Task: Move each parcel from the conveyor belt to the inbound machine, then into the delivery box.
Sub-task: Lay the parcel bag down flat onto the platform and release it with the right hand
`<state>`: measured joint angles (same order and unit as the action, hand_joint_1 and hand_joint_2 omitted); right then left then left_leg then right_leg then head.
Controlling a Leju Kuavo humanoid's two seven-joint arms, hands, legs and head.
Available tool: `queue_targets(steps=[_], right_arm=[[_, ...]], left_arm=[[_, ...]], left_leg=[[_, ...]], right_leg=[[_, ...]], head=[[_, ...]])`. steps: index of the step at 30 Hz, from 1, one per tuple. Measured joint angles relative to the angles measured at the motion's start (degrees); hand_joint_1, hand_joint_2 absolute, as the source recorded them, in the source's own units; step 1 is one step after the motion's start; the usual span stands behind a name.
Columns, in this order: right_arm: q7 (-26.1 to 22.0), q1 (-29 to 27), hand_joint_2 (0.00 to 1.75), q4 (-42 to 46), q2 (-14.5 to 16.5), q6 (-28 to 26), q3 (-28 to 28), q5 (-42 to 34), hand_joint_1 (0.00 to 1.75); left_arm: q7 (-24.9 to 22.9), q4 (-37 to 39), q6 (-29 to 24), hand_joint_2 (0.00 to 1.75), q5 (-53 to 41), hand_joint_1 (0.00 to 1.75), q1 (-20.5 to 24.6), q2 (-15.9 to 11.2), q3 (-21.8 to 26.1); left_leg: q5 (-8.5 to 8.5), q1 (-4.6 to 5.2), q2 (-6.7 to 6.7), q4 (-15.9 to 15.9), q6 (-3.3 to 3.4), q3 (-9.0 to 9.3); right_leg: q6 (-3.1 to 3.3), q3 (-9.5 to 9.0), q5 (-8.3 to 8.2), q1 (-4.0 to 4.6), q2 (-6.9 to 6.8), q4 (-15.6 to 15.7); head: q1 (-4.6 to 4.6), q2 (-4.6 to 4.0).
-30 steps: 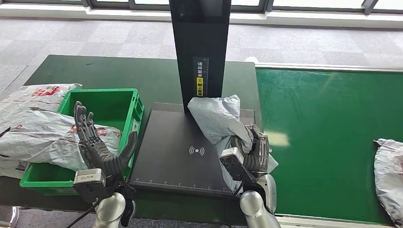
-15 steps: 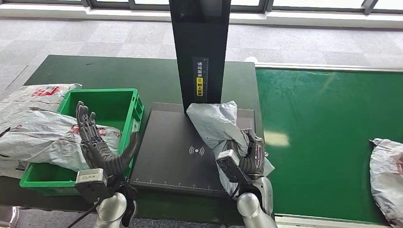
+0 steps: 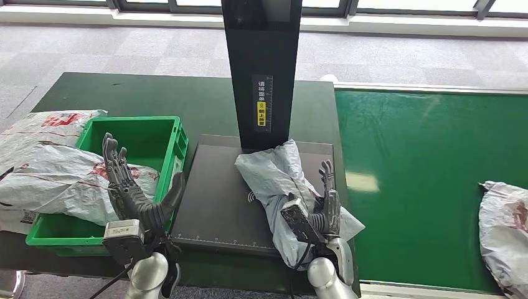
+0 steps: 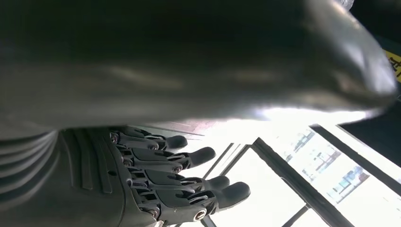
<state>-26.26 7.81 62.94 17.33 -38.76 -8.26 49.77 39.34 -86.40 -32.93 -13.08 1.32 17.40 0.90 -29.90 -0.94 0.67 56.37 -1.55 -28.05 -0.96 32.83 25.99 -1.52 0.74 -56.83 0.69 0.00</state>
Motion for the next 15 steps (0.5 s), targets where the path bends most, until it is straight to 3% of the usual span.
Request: queue_targets(steps=[7, 15], right_arm=[[-10.85, -0.92, 0.0, 5.42, 0.07, -1.3, 0.24, -7.25, 0.0], [-13.86, -4.14, 0.0, 27.08, -0.05, -1.43, 0.89, -11.84, 0.0]], left_arm=[[-0.23, 0.0, -0.32, 1.75, -0.39, 0.0, 0.0, -0.02, 0.0], [-0.23, 0.22, -0.68, 1.75, -0.67, 0.0, 0.02, -0.06, 0.0]], left_leg=[[0.0, 0.01, -0.03, 0.01, 0.0, 0.04], [-0.01, 0.03, -0.08, 0.02, 0.0, 0.06]], right_leg=[[0.0, 0.01, 0.0, 0.0, 0.04, 0.0], [0.0, 0.04, 0.0, -0.01, 0.11, 0.01]], head=[[0.01, 0.0], [-0.01, 0.0]])
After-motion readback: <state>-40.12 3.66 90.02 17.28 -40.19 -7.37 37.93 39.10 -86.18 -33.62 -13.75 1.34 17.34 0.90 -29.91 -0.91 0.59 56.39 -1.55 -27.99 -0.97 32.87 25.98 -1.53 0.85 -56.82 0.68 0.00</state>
